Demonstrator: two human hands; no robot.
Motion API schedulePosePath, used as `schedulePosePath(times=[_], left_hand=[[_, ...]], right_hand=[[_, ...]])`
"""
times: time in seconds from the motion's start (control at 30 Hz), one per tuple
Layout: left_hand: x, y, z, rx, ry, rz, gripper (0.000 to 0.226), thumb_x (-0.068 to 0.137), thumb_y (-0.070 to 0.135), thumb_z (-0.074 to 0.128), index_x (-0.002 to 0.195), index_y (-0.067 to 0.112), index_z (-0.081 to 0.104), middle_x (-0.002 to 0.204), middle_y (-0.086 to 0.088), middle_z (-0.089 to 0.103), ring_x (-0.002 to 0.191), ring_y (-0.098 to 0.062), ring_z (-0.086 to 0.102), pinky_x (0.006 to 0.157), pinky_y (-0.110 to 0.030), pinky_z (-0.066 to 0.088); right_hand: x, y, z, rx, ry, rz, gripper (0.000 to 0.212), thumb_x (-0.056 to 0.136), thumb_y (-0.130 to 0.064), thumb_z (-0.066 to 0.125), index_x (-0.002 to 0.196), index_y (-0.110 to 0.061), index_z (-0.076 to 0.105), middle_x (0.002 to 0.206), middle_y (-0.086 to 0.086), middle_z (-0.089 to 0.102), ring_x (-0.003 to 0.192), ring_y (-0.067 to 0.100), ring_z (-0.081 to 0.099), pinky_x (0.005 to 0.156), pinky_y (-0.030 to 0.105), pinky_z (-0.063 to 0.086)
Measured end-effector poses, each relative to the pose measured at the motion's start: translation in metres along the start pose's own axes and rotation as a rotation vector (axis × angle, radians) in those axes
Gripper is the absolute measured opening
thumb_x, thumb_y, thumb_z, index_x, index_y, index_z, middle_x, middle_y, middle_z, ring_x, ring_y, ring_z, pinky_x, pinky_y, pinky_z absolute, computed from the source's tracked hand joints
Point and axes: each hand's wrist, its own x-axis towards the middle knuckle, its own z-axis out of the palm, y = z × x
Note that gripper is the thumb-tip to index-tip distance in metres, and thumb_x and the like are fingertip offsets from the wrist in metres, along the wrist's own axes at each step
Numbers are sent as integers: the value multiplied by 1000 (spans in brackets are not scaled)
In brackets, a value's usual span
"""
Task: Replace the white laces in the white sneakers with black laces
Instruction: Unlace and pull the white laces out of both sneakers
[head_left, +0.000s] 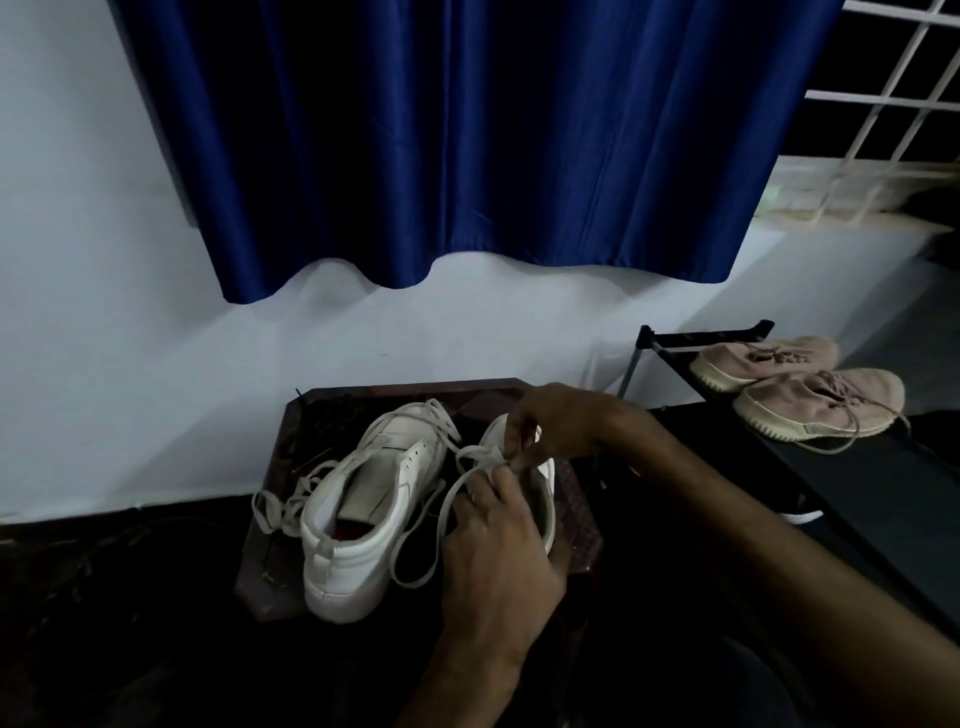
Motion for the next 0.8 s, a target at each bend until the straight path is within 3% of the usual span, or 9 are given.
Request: schedulePosePath(times=[0.1,0.23,0.37,0.47,0.63,0.73,0.8], left_hand=[[0,1,0,12,-4,1,62,70,58,66,107,10,54,97,-10,61,80,-23,63,59,-28,50],[0,1,1,13,-2,5,67,67,58,68,110,10,53,101,-11,61,83,-24,63,60,-29,52],[1,2,0,23,-18,3,72,61,55,72,110,7,54,98,-13,64,81,-26,65,57,-30,54],[1,1,0,31,-20,9,71,59,54,74,109,7,56,98,-13,64,80,-26,65,56,-30,53],[2,2,2,20,-38,22,61,67,51,68,107,7,57,98,-13,61,79,-27,62,55,-34,53],[2,0,3,32,-38,30,63,66,53,67,107,5,58,98,-15,63,75,-27,64,52,-32,52],[1,-2,1,25,-22,32,63,70,58,62,107,6,58,97,-15,64,75,-26,64,52,-31,51]], right_hand=[[5,-6,4,-131,89,3,17,76,-29,80,91,-23,73,85,-14,63,91,9,62,80,31,52],[6,-12,9,-237,184,1,11,77,-22,72,87,-26,72,96,-9,69,89,12,62,73,30,52],[7,-4,12,-134,308,101,10,75,-25,68,84,-28,72,96,-3,70,90,23,67,73,33,54],[2,-9,15,-84,347,101,7,80,-22,63,82,-28,67,93,0,68,89,27,66,68,30,47],[-2,-51,-5,-136,537,-57,10,91,-30,60,98,-22,61,90,2,60,78,25,60,68,33,45],[7,-71,-18,30,488,-132,12,90,-35,66,86,-25,62,77,-4,65,69,17,64,68,31,53],[14,-73,-21,122,403,-131,9,89,-28,68,87,-19,66,71,-5,67,61,12,65,66,29,55]])
